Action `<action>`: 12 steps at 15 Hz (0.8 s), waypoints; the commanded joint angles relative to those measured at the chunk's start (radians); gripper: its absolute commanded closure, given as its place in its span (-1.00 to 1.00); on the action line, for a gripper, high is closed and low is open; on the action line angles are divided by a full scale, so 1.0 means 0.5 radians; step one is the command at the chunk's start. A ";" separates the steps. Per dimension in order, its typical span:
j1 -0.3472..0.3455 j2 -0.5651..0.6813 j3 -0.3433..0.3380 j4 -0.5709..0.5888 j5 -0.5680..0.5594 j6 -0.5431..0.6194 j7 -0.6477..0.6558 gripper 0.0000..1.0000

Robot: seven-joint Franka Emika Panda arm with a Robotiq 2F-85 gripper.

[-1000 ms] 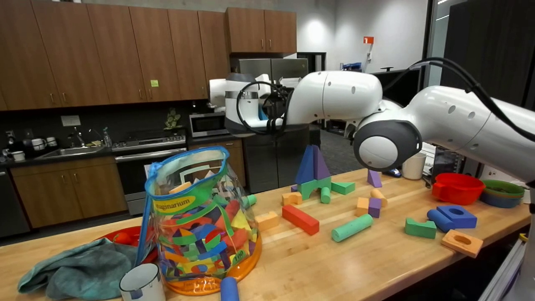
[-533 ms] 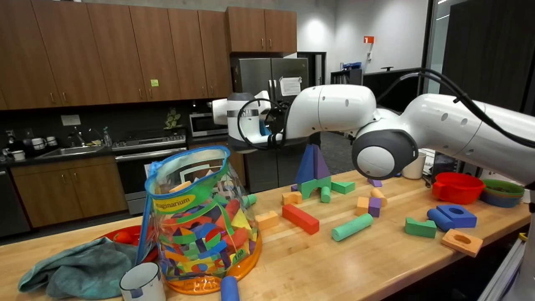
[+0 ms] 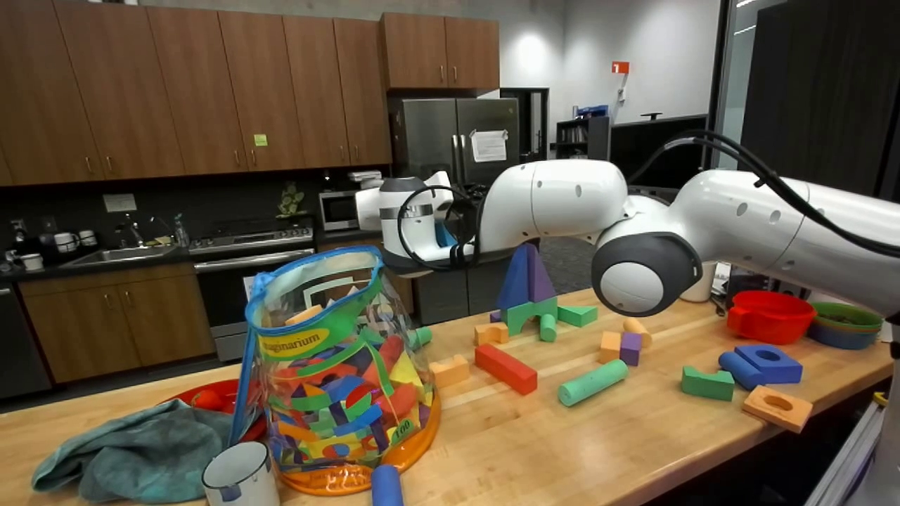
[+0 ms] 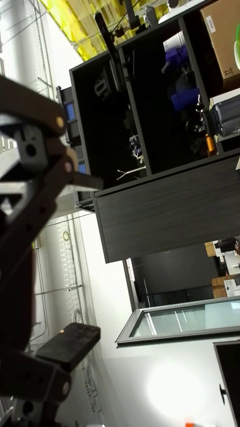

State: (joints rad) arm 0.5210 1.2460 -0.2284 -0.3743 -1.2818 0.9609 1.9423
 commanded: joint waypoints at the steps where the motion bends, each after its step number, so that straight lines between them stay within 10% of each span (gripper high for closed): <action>1: -0.020 0.063 -0.049 0.060 0.019 -0.059 0.063 -1.00; 12: -0.059 0.307 -0.100 0.069 -0.005 -0.041 0.058 -1.00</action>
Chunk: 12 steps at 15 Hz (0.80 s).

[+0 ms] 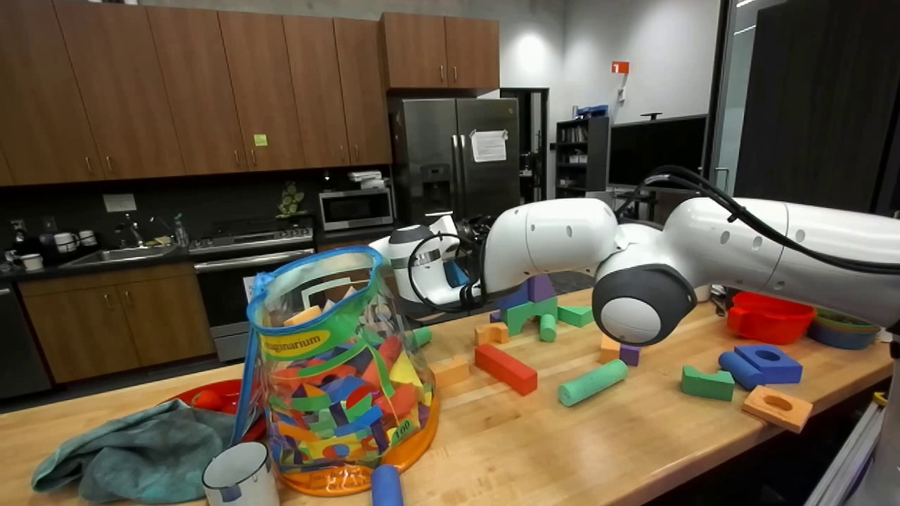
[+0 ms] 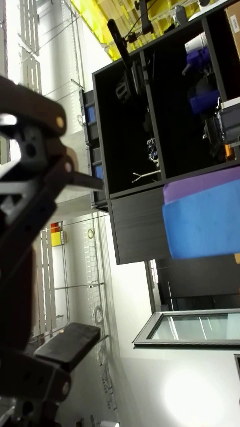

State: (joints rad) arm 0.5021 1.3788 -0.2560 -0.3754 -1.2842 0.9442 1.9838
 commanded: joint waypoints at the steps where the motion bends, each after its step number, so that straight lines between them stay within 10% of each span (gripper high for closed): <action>1: -0.023 0.043 -0.046 0.069 0.001 -0.007 -0.031 -1.00; 12: -0.022 0.043 -0.109 0.053 -0.132 0.041 -0.551 -1.00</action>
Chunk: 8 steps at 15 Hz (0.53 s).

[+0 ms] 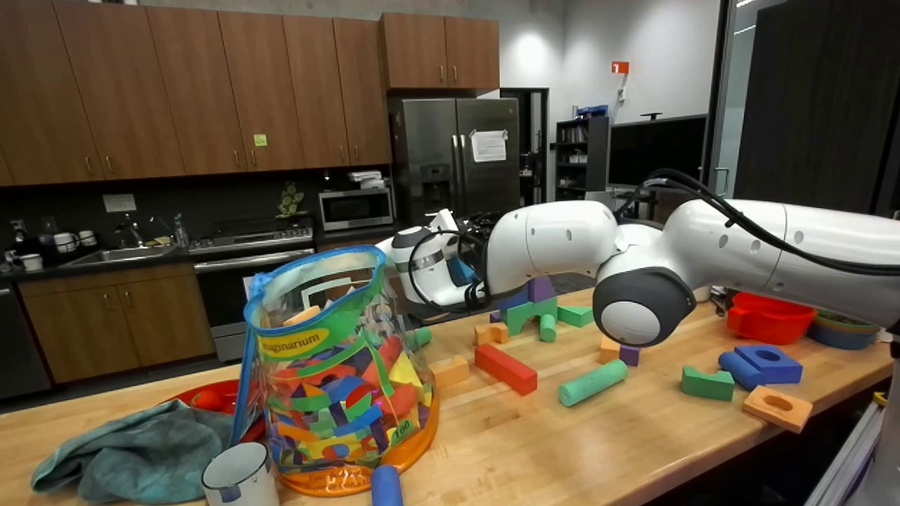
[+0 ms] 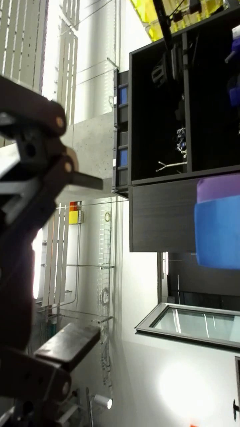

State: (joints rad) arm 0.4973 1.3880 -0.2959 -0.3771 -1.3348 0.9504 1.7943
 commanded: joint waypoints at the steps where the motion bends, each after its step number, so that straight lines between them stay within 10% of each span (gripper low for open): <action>1: -0.018 0.025 -0.014 0.070 -0.024 0.046 -0.179 -1.00; 8: -0.030 -0.004 0.063 0.055 0.069 0.240 -0.266 -1.00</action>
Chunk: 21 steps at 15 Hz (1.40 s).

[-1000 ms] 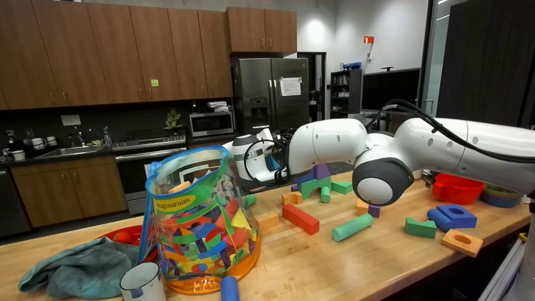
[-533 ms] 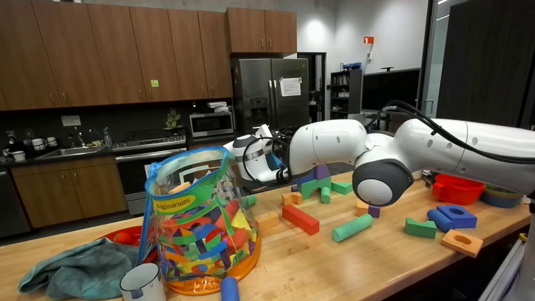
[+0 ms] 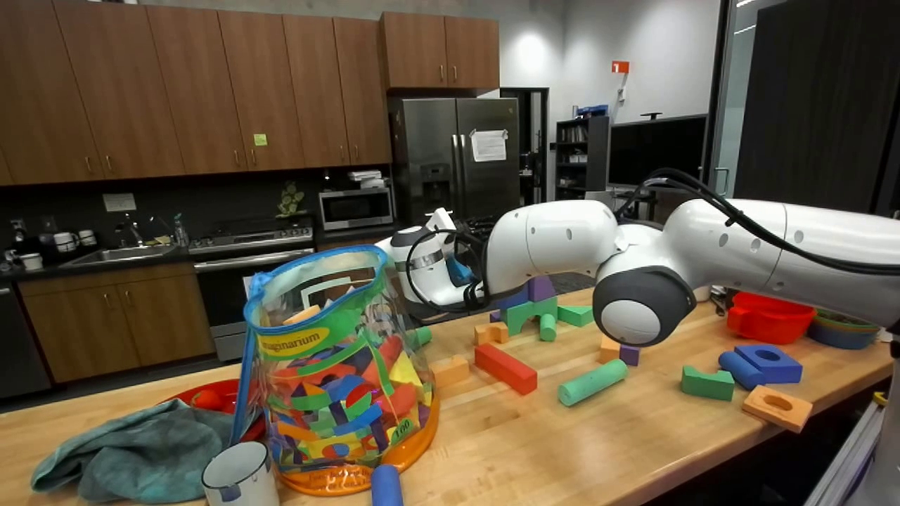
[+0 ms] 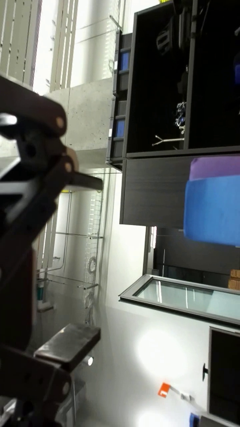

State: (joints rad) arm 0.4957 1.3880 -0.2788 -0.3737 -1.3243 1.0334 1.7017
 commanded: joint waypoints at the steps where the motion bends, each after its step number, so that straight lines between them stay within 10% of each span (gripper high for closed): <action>1: -0.031 0.001 0.032 0.060 0.063 0.088 -0.073 -1.00; 6: -0.030 -0.046 0.093 0.014 0.262 0.023 0.306 -1.00; 15: 0.437 -0.297 0.111 0.050 0.523 -0.887 0.678 -1.00; 21: 0.520 -0.296 0.065 0.022 0.554 -0.891 0.699 -1.00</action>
State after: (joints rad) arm 0.7512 1.2480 -0.2307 -0.3496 -1.0646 0.5833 2.0474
